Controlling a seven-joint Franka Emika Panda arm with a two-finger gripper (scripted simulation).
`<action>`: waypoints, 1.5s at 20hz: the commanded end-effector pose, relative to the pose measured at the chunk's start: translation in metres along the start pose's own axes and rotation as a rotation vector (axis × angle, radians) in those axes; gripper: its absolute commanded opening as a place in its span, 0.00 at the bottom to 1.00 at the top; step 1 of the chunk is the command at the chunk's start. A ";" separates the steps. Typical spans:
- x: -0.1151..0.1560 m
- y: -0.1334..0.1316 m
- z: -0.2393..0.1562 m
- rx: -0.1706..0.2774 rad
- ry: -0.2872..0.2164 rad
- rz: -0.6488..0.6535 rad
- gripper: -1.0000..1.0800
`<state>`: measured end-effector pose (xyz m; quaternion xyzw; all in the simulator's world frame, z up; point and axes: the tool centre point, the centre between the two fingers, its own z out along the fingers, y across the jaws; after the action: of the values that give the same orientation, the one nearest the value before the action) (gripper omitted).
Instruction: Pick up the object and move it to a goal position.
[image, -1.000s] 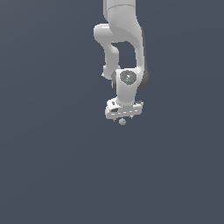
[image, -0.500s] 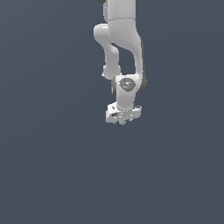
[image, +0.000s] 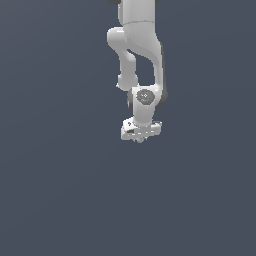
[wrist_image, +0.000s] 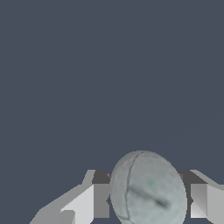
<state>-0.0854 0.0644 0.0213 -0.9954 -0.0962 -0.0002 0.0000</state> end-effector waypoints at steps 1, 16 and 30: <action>0.000 0.000 0.001 0.000 -0.001 0.000 0.00; -0.011 0.025 -0.046 0.000 0.000 0.000 0.00; -0.037 0.091 -0.166 0.002 0.000 0.000 0.00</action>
<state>-0.1024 -0.0246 0.1747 -0.9954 -0.0959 -0.0005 0.0006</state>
